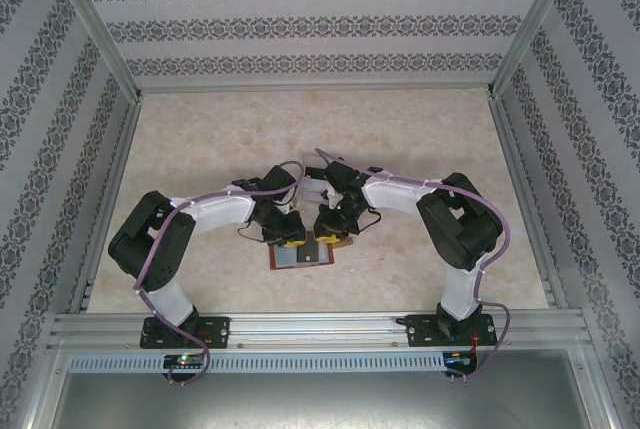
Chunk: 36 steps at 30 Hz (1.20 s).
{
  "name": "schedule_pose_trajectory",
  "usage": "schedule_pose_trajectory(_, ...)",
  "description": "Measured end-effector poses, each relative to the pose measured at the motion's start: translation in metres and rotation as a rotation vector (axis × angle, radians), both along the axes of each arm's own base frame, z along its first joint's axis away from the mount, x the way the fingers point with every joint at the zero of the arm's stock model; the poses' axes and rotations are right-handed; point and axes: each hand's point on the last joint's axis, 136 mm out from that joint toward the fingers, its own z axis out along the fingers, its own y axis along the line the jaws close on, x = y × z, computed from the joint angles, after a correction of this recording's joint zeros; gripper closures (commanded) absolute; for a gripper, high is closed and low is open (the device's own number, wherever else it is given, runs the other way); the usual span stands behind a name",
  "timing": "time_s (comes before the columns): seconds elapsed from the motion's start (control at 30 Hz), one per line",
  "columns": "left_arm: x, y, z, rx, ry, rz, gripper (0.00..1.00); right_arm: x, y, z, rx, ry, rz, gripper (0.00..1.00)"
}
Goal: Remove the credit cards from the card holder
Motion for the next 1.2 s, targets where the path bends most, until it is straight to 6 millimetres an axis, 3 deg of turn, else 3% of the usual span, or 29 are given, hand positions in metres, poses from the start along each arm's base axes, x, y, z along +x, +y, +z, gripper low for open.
schedule_pose_trajectory(0.7, -0.001, 0.000, 0.000, -0.002, 0.004, 0.000, 0.84, -0.004, 0.010, 0.013, 0.042, -0.003, 0.001, 0.79)
schedule_pose_trajectory(0.93, -0.001, 0.000, 0.000, -0.003, 0.005, 0.000, 0.84, -0.004, 0.001, 0.007, -0.013, -0.008, -0.006, 0.79)
schedule_pose_trajectory(1.2, -0.001, 0.000, 0.000, -0.002, 0.005, 0.000, 0.84, -0.004, 0.000, 0.006, -0.021, -0.008, -0.008, 0.91)
